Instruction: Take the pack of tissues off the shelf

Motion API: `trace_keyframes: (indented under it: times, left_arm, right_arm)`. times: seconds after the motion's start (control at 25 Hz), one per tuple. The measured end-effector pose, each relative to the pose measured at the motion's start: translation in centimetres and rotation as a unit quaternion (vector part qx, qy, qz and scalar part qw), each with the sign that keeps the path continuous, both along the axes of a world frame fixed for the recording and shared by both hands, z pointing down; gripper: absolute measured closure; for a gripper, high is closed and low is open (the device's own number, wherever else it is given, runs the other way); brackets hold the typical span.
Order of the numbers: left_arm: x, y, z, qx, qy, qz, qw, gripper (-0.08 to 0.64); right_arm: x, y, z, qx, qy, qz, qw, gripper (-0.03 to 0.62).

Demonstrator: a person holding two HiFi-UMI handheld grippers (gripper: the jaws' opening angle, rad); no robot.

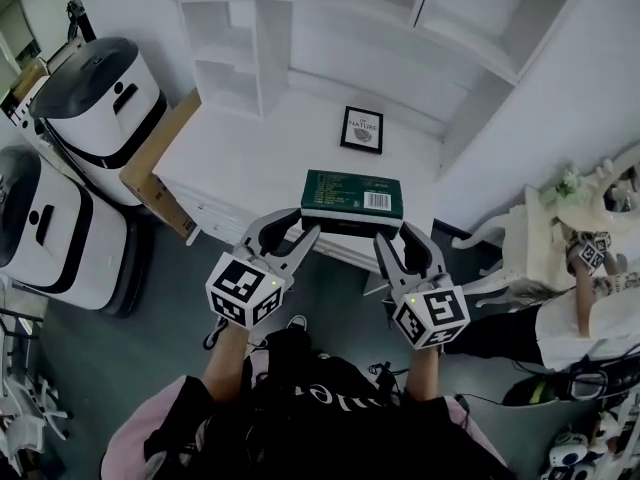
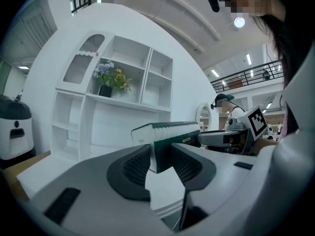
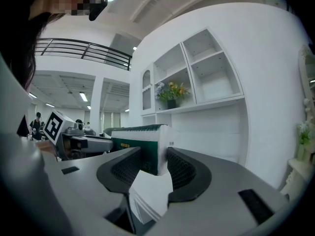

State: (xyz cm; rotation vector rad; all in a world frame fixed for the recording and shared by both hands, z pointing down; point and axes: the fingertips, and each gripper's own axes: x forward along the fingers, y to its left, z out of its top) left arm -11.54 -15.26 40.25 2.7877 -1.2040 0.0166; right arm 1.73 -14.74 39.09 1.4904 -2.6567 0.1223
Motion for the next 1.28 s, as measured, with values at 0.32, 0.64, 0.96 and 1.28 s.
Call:
trace_keyframes:
  times: [0.32, 0.64, 0.96, 1.28]
  left_arm:
    - [1.4, 7.5, 1.6, -0.016, -0.008, -0.040, 0.9990, 0.417]
    - [1.2, 12.4, 1.8, -0.023, -0.016, -0.076, 0.9968, 0.417]
    - [0.7, 15.1, 1.8, -0.023, -0.003, -0.100, 0.9948, 0.419]
    - [-0.3, 18.4, 1.9, -0.013, 0.006, -0.117, 0.9931, 0.419]
  right_arm:
    - [1.5, 6.3, 1.8, -0.012, -0.009, -0.039, 0.999, 0.402]
    - [1.2, 10.3, 2.2, -0.015, -0.012, -0.076, 0.997, 0.402]
    - [0.8, 12.4, 2.1, -0.007, -0.012, -0.102, 0.995, 0.403]
    - [-0.3, 15.4, 2.3, 0.004, -0.008, -0.116, 0.993, 0.405]
